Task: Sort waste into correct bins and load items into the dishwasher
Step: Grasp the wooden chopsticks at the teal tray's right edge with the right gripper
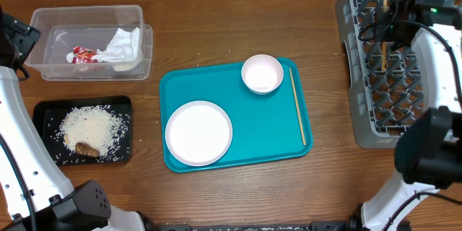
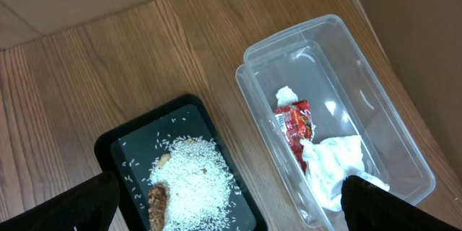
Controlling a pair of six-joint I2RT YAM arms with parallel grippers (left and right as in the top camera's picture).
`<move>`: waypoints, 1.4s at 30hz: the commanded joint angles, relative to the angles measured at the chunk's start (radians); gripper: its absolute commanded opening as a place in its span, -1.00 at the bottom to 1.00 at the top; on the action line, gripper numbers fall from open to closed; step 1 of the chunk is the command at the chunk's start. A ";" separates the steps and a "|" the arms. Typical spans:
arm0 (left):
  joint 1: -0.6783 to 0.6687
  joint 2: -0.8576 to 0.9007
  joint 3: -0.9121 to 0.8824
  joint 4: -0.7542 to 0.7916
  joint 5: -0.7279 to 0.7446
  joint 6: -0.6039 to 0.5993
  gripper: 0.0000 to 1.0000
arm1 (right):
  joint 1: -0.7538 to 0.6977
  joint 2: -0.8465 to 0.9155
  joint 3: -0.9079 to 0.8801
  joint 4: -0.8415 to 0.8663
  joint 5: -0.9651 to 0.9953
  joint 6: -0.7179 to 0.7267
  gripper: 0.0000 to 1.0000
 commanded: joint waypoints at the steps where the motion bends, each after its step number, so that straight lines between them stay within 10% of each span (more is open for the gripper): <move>1: 0.000 0.003 0.004 0.001 -0.010 -0.018 0.99 | 0.002 0.009 -0.005 0.003 -0.035 0.004 -0.47; 13: 0.000 0.003 0.004 0.001 -0.010 -0.018 1.00 | 0.028 -0.064 -0.002 -0.120 -0.040 0.150 -0.33; 22: 0.000 0.003 0.004 0.001 -0.010 -0.018 1.00 | 0.074 -0.146 -0.014 -0.391 -0.537 0.175 -0.23; 42: 0.000 0.003 0.004 0.001 -0.010 -0.018 1.00 | 0.493 -0.138 -0.467 -0.082 0.015 0.491 -0.24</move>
